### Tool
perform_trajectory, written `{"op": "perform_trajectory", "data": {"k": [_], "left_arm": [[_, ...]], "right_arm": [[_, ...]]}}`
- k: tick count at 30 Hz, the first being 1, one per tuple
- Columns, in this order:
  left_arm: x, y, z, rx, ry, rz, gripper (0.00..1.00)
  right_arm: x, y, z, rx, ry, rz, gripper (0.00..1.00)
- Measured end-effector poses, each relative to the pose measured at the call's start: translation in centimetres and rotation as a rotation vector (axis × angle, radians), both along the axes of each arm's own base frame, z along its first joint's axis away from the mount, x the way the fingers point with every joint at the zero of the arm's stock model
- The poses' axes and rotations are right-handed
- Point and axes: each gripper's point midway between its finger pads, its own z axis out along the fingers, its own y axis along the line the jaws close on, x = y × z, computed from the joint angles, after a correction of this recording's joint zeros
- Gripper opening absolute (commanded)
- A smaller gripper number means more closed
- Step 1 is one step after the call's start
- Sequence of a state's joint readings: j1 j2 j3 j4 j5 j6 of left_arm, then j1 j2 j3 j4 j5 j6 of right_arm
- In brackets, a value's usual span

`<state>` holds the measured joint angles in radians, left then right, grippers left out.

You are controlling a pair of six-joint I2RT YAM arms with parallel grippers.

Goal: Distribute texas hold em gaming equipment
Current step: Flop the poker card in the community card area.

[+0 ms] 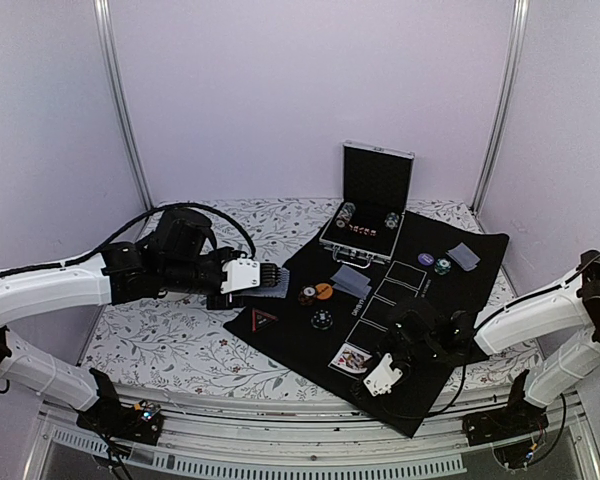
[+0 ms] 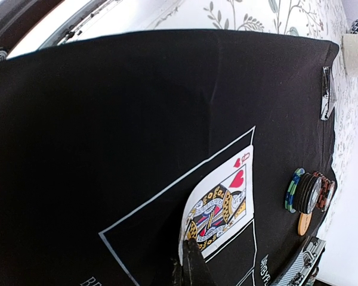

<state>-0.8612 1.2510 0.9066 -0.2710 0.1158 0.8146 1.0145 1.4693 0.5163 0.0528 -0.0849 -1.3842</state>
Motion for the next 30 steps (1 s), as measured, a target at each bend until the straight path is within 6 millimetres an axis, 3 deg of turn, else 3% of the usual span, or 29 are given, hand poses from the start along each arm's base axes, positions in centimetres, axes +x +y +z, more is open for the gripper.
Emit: {"op": "perform_trajectory", "data": {"k": [4, 9, 14, 19, 21, 23, 26, 30], "left_arm": [[0.0, 0.0, 0.0, 0.0, 0.0, 0.0, 0.49], [0.0, 0.0, 0.0, 0.0, 0.0, 0.0, 0.49], [0.0, 0.0, 0.0, 0.0, 0.0, 0.0, 0.49], [0.0, 0.0, 0.0, 0.0, 0.0, -0.001, 0.49], [0.0, 0.0, 0.0, 0.0, 0.0, 0.0, 0.49], [0.0, 0.0, 0.0, 0.0, 0.0, -0.001, 0.49], [0.0, 0.0, 0.0, 0.0, 0.0, -0.001, 0.49], [0.0, 0.0, 0.0, 0.0, 0.0, -0.001, 0.49]], "right_arm": [[0.1, 0.1, 0.1, -0.006, -0.012, 0.016, 0.06], [-0.2, -0.3, -0.1, -0.027, -0.008, 0.027, 0.28], [-0.4, -0.6, 0.5, -0.035, -0.015, 0.041, 0.38], [-0.7, -1.1, 0.9, -0.049, -0.017, 0.047, 0.56], [-0.7, -1.1, 1.6, -0.034, -0.021, 0.036, 0.97], [-0.1, -0.4, 3.8, 0.051, -0.029, -0.02, 0.99], [2.0, 1.6, 9.4, 0.281, -0.003, -0.174, 0.99], [7.1, 3.6, 20.9, 0.721, 0.177, -0.475, 0.99]]}}
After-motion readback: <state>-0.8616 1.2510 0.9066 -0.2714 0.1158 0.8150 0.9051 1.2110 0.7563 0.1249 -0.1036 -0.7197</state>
